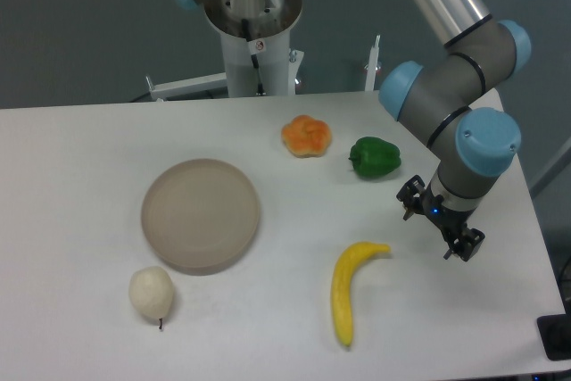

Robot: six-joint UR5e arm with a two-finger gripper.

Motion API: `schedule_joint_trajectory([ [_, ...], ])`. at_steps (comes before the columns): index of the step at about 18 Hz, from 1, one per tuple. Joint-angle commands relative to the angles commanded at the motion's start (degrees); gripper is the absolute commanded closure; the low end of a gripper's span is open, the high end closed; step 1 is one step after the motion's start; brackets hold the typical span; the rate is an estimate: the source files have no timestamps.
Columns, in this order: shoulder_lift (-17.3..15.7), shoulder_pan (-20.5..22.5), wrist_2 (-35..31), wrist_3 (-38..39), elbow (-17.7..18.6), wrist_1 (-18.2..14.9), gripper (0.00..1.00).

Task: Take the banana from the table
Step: 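Move the gripper over the yellow banana's stem end and lower it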

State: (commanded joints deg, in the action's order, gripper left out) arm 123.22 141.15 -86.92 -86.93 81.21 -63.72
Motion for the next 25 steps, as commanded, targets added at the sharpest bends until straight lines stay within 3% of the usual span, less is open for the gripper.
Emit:
schedule_joint_trajectory([
  [11, 1.67, -8.88, -0.09, 23.01, -0.17, 0.44, 0.0],
  [17, 4.04, -11.16, -0.26, 38.39, 0.09, 5.09, 0.0],
  [19, 4.66, -11.34, -0.35, 39.38, 0.35, 6.76, 0.0],
  [25, 4.74, -11.43, -0.53, 40.52, 3.86, 7.03, 0.0],
])
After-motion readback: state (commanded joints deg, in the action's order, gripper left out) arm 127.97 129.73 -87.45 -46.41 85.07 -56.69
